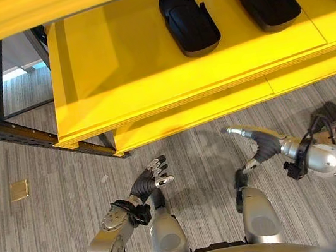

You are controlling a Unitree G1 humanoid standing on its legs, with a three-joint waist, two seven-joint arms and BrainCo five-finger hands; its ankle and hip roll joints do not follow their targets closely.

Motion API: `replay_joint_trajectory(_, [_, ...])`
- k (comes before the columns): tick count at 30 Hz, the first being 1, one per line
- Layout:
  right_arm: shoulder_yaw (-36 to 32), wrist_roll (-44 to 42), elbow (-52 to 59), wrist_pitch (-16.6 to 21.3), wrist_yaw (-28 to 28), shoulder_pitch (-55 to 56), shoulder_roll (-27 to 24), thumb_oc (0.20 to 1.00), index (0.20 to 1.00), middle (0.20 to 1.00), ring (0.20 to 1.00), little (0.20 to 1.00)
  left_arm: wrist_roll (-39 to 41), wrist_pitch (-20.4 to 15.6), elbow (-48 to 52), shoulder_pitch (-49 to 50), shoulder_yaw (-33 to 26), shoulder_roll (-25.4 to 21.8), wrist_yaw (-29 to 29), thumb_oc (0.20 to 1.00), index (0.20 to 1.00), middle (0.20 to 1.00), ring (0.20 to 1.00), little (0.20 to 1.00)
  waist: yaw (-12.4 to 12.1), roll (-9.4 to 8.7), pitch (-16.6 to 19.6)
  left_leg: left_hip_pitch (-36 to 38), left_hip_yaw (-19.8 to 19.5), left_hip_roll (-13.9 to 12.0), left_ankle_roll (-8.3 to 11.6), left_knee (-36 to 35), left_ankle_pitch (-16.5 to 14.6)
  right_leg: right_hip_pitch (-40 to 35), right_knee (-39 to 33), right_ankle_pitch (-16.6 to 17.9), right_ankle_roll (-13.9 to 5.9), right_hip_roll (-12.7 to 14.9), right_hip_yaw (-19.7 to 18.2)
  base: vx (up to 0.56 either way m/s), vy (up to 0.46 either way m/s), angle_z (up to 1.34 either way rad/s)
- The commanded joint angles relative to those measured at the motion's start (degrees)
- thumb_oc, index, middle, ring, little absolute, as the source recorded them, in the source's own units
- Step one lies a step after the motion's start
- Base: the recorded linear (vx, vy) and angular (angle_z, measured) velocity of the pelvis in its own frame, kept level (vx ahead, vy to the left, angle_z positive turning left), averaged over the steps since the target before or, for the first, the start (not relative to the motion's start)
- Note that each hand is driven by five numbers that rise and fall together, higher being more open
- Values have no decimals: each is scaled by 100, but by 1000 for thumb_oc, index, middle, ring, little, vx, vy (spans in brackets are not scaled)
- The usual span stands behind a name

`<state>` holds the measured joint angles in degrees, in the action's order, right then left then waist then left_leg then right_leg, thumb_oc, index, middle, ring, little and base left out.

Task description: Move parts from the plastic box to the shelf.

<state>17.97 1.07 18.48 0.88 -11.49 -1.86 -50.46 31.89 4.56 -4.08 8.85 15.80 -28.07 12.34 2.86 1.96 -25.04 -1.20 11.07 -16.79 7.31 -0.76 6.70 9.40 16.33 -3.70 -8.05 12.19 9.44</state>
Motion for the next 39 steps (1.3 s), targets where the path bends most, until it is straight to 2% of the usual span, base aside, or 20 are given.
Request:
replay_joint_trajectory(1, [-208,-630,-39,725,797,-76,380,1000,1000,1000,1000,1000,-104,-331,231,319,-70,-303,-40,1000,1000,1000,1000,1000,24,-230,465,240,46,-78,-64,411,-418,-478,-45,-206,1,-82,-83,-9,-167,-7])
replay_joint_trajectory(4, [-388,-687,-241,693,1116,176,663,1000,1000,1000,1000,1000,-159,-327,332,371,-138,-247,-67,1000,1000,1000,1000,1000,83,-192,555,312,53,-109,-60,422,-432,-480,110,-340,84,-135,-79,-4,-189,-7])
replay_joint_trajectory(5, [-445,-671,-471,628,1212,273,848,1000,1000,1000,1000,1000,-409,-485,364,411,-163,-207,-143,1000,1000,1000,1000,1000,120,-171,588,379,42,-145,-38,401,-396,-523,188,-433,164,-176,-73,-6,-240,-11])
replay_joint_trajectory(8, [-595,-746,-767,545,1451,408,1082,1000,1000,1000,1000,1000,-97,-643,318,323,-360,-141,-450,1000,1000,1000,1000,1000,211,-111,700,381,129,-323,89,345,92,-537,118,-446,353,-353,60,-55,-229,3])
replay_joint_trajectory(11, [-864,-683,-817,314,2116,598,1317,1000,1000,1000,1000,1000,-152,-717,214,47,-368,-94,-305,1000,1000,1000,1000,1000,391,-105,717,187,692,-371,145,651,365,-635,-83,-423,517,-492,391,-144,-208,28])
replay_joint_trajectory(14, [-917,-741,-994,129,2555,623,1533,1000,1000,1000,1000,1000,-246,-774,162,-56,-325,54,-296,1000,1000,1000,1000,1000,468,-101,712,257,784,111,-61,694,-122,-694,-275,-330,476,-537,383,-91,-104,75])
replay_joint_trajectory(18, [-1090,-1180,-1321,-142,3214,751,2000,1000,1000,1000,1000,1000,-401,-677,235,-8,-158,341,-363,1000,1000,1000,1000,1000,480,-157,857,360,361,1194,-500,841,-1001,-891,-959,107,361,-739,-241,22,-26,-12])
replay_joint_trajectory(19, [-1127,-1149,-1359,-214,3254,760,2141,1000,1000,1000,1000,1000,-513,-671,270,76,-114,408,-461,1000,1000,1000,1000,1000,435,-190,930,372,39,1643,-689,825,-1285,-911,-1169,275,287,-878,-557,60,-4,-53])
replay_joint_trajectory(20, [-1128,-1141,-1351,-267,3262,767,2171,1000,1000,1000,1000,1000,-528,-673,279,97,-112,415,-479,1000,1000,1000,1000,1000,416,-200,965,343,-55,1745,-727,811,-1305,-881,-1217,332,278,-925,-643,70,2,-92])
replay_joint_trajectory(21, [-1041,-1178,-1375,-393,3227,759,2292,1000,1000,1000,1000,1000,-535,-699,269,133,-65,452,-603,1000,1000,1000,1000,1000,347,-215,991,334,-527,2013,-861,659,-1298,-807,-1263,434,212,-1113,-937,22,68,-134])
replay_joint_trajectory(22, [-938,-1208,-1458,-503,3317,700,2385,1000,1000,1000,1000,1000,-539,-726,248,167,-3,464,-597,1000,1000,1000,1000,1000,304,-268,1026,435,-750,2036,-940,284,-1175,-760,-1358,475,192,-1271,-1203,-14,102,-201])
replay_joint_trajectory(23, [-924,-1221,-1499,-517,3356,678,2383,1000,1000,1000,1000,1000,-678,-801,199,162,47,467,-597,1000,1000,1000,1000,1000,291,-300,1055,438,-781,2045,-952,181,-1130,-765,-1443,516,196,-1311,-1229,-135,190,-150])
replay_joint_trajectory(24, [-912,-1201,-1655,-555,3222,570,2366,1000,1000,1000,1000,1000,-865,-1071,-77,165,197,473,-690,1000,1000,1000,1000,1000,202,-388,1083,555,-398,1840,-895,-155,-962,-621,-1254,498,152,-1294,-767,-134,131,-121])
replay_joint_trajectory(27, [-922,-1222,-1714,-517,3131,512,2328,1000,1000,1000,1000,1000,-835,-1138,-192,117,192,460,-808,1000,1000,1000,1000,1000,128,-449,1088,643,12,1668,-867,-262,-911,-659,-1100,423,94,-1097,-363,-85,3,-129])
replay_joint_trajectory(30, [-1025,-1373,-1869,-490,3343,468,2412,1000,1000,1000,1000,1000,-907,-1165,-458,-16,285,414,-738,1000,1000,1000,1000,1000,166,-502,1146,708,415,1374,-893,-222,-890,-674,-766,507,-120,-637,-243,-76,-192,-90])
replay_joint_trajectory(31, [-1037,-1370,-1926,-526,3446,408,2523,1000,1000,1000,1000,1000,-900,-1178,-537,-88,320,385,-700,1000,1000,1000,1000,1000,174,-528,1159,728,632,1245,-882,-140,-928,-667,-693,729,-215,-326,-173,-71,-228,-68])
replay_joint_trajectory(32, [-1052,-1335,-1938,-532,3464,395,2551,1000,1000,1000,1000,1000,-896,-1175,-533,-95,319,377,-695,1000,1000,1000,1000,1000,174,-536,1160,738,682,1211,-875,-120,-941,-674,-697,792,-238,-242,-164,-56,-271,-57])
replay_joint_trajectory(34, [-1108,-1218,-1986,-597,3582,345,2661,1000,1000,1000,1000,1000,-1017,-1172,-569,-93,307,337,-688,1000,1000,1000,1000,1000,146,-588,1163,846,985,964,-780,32,-1034,-792,-779,1132,-383,250,-33,-8,-310,-57])
replay_joint_trajectory(38, [-1154,-1221,-2019,-643,3620,272,2655,1000,1000,1000,1000,1000,-1024,-1134,-500,-25,212,311,-681,1000,1000,1000,1000,1000,67,-624,1198,952,1259,737,-640,128,-1059,-916,-968,1207,-432,479,293,48,-325,-55])
replay_joint_trajectory(39, [-1115,-1264,-2062,-699,3541,146,2613,1000,1000,1000,1000,1000,-1065,-1177,-468,72,191,362,-780,1000,1000,1000,1000,1000,-26,-615,1224,1129,1403,587,-481,139,-1145,-1039,-1159,1036,-480,455,759,139,-475,-61])
